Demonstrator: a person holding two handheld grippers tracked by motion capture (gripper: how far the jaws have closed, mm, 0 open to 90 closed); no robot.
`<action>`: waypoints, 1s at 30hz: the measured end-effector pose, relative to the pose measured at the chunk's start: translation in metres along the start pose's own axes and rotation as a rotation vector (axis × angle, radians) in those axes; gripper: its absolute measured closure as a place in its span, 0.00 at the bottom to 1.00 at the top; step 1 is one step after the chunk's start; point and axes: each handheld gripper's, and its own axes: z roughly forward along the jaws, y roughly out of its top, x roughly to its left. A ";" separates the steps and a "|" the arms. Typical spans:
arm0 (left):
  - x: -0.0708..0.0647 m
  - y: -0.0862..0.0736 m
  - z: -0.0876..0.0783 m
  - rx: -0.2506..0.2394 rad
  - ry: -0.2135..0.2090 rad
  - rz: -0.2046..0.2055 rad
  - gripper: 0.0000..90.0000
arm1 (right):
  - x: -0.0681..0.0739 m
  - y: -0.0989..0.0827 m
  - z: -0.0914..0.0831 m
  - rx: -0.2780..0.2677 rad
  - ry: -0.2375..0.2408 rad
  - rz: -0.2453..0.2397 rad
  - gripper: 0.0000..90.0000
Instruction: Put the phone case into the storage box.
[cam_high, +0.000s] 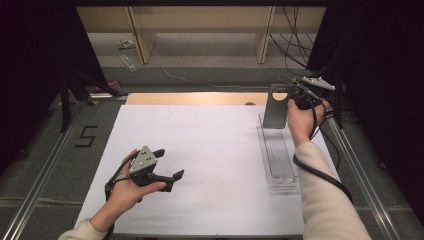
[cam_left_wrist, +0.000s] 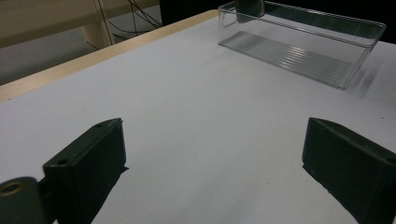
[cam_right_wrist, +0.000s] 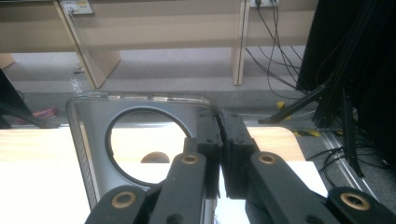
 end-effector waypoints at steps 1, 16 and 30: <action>0.000 0.000 0.000 0.000 0.000 0.000 0.06 | 0.001 0.000 0.001 0.002 0.001 0.001 0.97; 0.000 0.000 0.000 0.001 -0.001 -0.001 0.06 | 0.001 -0.003 0.007 0.016 -0.007 -0.006 0.97; 0.000 0.000 0.000 0.001 -0.002 -0.001 0.06 | 0.000 -0.005 0.013 0.027 -0.013 -0.011 0.97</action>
